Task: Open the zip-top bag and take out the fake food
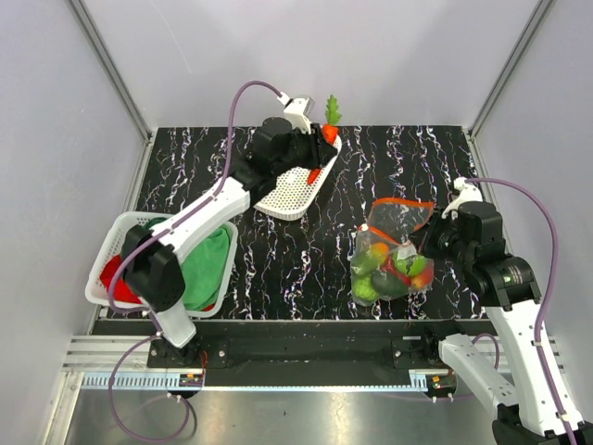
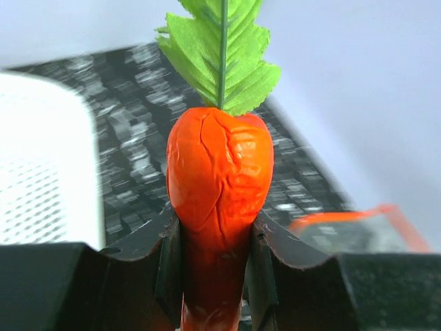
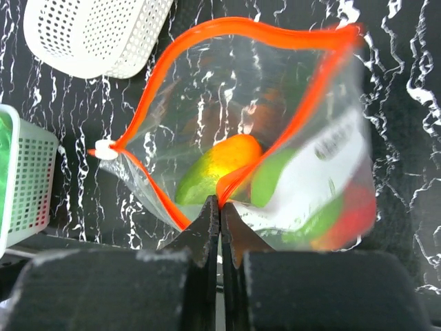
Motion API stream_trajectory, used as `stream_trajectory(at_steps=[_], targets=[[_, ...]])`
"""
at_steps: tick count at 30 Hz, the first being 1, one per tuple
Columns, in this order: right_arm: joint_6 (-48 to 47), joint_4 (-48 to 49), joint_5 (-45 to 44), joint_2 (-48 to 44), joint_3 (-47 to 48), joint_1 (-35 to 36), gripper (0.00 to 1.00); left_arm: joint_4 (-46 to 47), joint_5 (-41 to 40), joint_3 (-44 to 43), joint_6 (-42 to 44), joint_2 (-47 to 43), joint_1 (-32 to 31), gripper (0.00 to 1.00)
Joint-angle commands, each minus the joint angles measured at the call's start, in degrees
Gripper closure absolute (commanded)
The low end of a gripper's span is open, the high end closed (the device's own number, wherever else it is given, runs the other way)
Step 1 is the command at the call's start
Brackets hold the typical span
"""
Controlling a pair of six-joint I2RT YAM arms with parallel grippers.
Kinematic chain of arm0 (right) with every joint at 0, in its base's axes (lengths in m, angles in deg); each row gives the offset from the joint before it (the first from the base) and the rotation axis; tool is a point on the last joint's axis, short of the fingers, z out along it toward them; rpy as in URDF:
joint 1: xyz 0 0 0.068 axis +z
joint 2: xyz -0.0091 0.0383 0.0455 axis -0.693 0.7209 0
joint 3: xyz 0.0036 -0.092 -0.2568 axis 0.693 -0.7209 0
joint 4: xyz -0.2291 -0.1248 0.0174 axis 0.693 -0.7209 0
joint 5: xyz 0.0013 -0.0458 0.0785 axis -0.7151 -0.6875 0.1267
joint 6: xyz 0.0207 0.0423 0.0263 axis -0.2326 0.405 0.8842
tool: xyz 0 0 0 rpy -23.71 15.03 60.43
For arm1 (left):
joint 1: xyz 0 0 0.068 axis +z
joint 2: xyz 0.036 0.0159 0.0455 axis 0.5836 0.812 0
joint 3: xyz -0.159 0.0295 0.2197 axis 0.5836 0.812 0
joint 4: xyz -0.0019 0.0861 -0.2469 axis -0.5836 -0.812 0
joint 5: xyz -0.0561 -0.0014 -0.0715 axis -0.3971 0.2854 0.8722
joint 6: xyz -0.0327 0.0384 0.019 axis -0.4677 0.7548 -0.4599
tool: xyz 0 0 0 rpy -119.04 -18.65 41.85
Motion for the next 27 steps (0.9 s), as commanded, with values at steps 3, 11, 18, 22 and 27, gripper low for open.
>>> stream_trajectory(at_steps=[3, 11, 18, 22, 27], targets=[[-2.45, 1.62, -2.43, -1.02, 3.62, 0.06, 1.00, -7.09, -1.95, -1.44, 11.41, 8.62, 5.38, 1.00], [-2.45, 1.71, -1.64, -1.81, 3.10, -0.03, 1.00, -6.22, -2.47, -1.98, 11.53, 19.17, 7.67, 0.98], [-2.36, 1.71, -0.50, -1.55, 2.74, -0.03, 1.00, -4.02, -5.90, 2.77, 9.06, 18.22, 7.68, 0.28], [-2.27, 1.80, 0.21, -1.29, 3.01, -0.03, 1.00, -5.86, -6.08, 2.16, 10.20, 16.20, 7.76, 0.16], [-2.01, 1.71, 1.61, -1.02, 2.92, -0.03, 1.00, -7.80, -2.13, 2.68, 8.28, 8.82, 7.06, 0.21]])
